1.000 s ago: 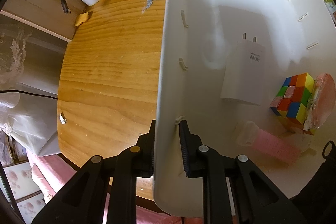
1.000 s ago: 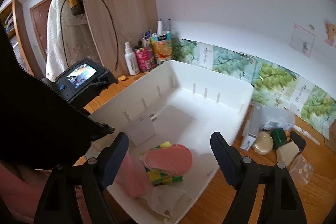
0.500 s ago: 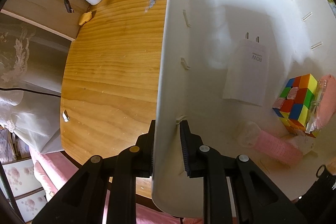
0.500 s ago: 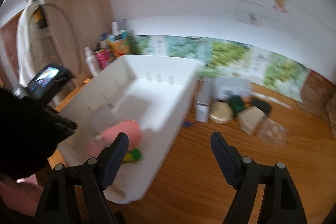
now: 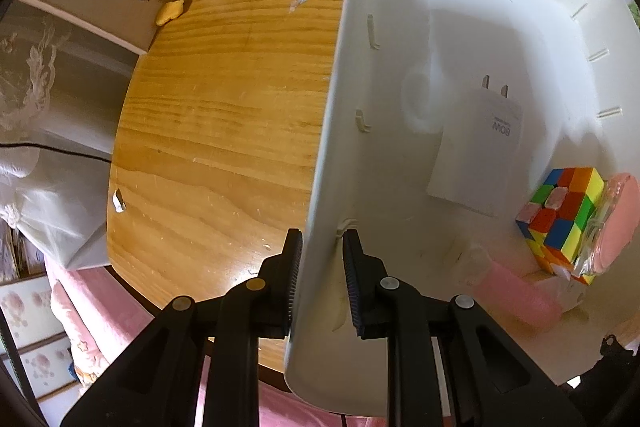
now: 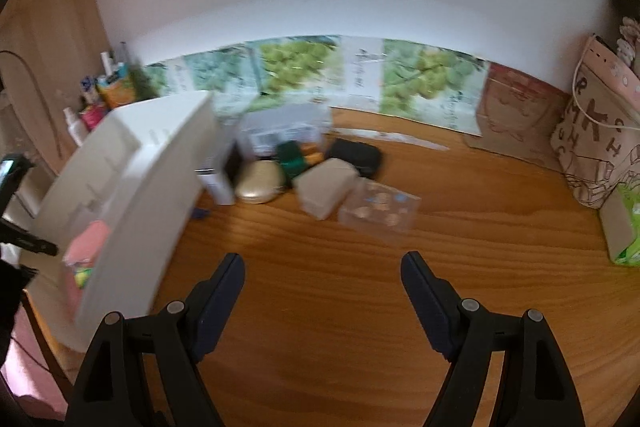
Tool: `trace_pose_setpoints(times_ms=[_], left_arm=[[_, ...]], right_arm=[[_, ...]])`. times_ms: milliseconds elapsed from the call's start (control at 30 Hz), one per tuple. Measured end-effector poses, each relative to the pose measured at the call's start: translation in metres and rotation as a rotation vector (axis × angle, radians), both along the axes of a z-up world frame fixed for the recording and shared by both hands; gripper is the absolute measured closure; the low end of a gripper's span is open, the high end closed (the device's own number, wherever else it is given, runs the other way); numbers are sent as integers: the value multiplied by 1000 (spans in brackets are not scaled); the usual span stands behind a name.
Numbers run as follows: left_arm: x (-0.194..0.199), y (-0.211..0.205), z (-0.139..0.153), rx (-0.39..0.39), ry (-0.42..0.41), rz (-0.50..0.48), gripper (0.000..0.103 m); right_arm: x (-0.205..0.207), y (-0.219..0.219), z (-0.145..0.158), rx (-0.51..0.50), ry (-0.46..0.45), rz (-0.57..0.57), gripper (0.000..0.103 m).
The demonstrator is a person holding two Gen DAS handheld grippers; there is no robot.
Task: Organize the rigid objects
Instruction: 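Move the right gripper back over the table to the clear sticker box, then grasp the clear sticker-decorated plastic box with the right gripper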
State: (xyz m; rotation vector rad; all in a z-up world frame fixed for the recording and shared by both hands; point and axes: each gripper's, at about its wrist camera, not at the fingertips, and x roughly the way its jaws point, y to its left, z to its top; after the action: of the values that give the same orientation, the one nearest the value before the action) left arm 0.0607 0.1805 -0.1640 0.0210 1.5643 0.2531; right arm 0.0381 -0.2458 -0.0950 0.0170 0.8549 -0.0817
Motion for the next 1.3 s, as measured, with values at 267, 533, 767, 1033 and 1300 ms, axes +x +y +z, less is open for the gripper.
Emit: trace_pose_setpoints(times_ms=[267,533,767,1033,1300], left_arm=[[3,2,-3,18,16,35,78],[6,-2,-7,50,31,60,76],[6,-3,-7,57,40,72,75],[7,-4,-6,59,46,75,75],[8,-3,-6,60,50,75,75]], right_arm=[[34,-24,-16,-41,0,-22,22],[60,-37,-41,-24,46,-22,22],[70,-32,-53,-72,65,30,22],[79,-32,-61,-121,45,22,22],[85,-32,-62,-101,15,35,22]])
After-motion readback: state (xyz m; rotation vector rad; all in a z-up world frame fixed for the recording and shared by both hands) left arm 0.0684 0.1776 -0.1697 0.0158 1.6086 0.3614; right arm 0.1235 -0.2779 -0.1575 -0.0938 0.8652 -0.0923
